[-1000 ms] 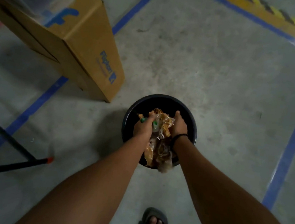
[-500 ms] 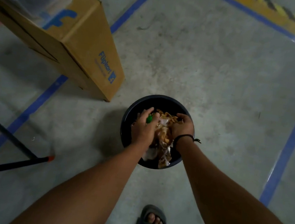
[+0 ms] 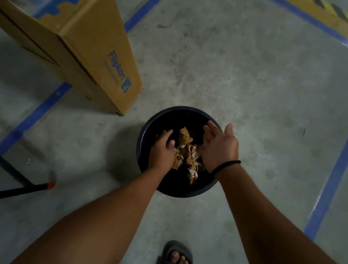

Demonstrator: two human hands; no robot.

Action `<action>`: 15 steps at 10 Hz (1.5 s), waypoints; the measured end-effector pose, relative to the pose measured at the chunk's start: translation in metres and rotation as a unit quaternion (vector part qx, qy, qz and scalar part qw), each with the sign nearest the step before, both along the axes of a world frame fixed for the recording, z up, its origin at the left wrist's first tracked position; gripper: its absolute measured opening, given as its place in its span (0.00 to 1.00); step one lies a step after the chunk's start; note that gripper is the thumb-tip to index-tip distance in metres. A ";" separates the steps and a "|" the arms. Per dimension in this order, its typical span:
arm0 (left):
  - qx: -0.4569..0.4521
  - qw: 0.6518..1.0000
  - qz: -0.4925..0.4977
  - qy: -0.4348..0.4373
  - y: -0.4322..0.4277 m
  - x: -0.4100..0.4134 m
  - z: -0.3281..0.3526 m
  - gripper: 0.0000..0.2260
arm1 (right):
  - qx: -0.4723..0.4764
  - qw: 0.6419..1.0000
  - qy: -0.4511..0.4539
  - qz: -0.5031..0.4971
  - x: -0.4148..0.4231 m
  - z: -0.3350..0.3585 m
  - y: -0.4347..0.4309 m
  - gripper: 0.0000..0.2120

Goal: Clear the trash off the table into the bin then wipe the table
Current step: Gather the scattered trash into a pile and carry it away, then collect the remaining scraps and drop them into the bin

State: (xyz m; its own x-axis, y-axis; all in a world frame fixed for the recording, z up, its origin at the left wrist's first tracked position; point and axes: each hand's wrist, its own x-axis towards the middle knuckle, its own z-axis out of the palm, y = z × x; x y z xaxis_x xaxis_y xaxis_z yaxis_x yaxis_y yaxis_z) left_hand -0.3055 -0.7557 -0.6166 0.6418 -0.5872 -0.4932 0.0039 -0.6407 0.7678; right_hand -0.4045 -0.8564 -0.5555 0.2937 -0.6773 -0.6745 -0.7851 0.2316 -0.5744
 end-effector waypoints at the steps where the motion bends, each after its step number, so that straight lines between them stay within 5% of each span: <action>1: -0.072 0.970 0.149 0.177 -0.008 -0.008 0.039 0.17 | 0.053 0.957 -0.256 -0.127 -0.009 0.016 0.010 0.49; 2: -0.100 0.858 0.244 0.442 -0.026 -0.012 0.069 0.27 | 0.029 0.960 -0.280 -0.006 0.002 0.043 0.052 0.28; 3: -0.124 0.803 0.268 0.518 -0.024 -0.002 0.096 0.33 | -0.090 0.955 -0.185 0.215 0.000 0.033 0.069 0.33; 4: -0.153 0.786 0.260 0.539 0.000 0.011 0.135 0.37 | -0.003 0.991 -0.065 0.121 -0.006 0.041 0.054 0.38; 5: -0.187 0.793 0.277 0.510 0.023 0.021 0.185 0.34 | 0.042 0.995 -0.094 0.002 -0.009 0.081 0.056 0.30; 6: -0.174 0.809 0.272 0.492 0.044 0.016 0.248 0.34 | 0.073 0.982 -0.157 -0.079 -0.008 0.138 0.064 0.34; 7: -0.180 0.824 0.253 0.474 0.057 0.005 0.323 0.32 | 0.129 0.951 -0.238 -0.150 0.004 0.215 0.072 0.40; 8: -0.222 0.840 0.256 0.424 0.068 0.005 0.396 0.30 | 0.127 0.914 -0.333 -0.195 0.029 0.296 0.091 0.34; 11: -0.311 0.883 0.285 0.206 0.213 0.065 0.606 0.24 | 0.120 0.896 -0.424 -0.057 0.113 0.514 0.220 0.29; 15: -0.394 0.841 0.369 0.025 0.498 0.143 0.746 0.24 | 0.087 0.859 -0.476 0.168 0.220 0.652 0.460 0.32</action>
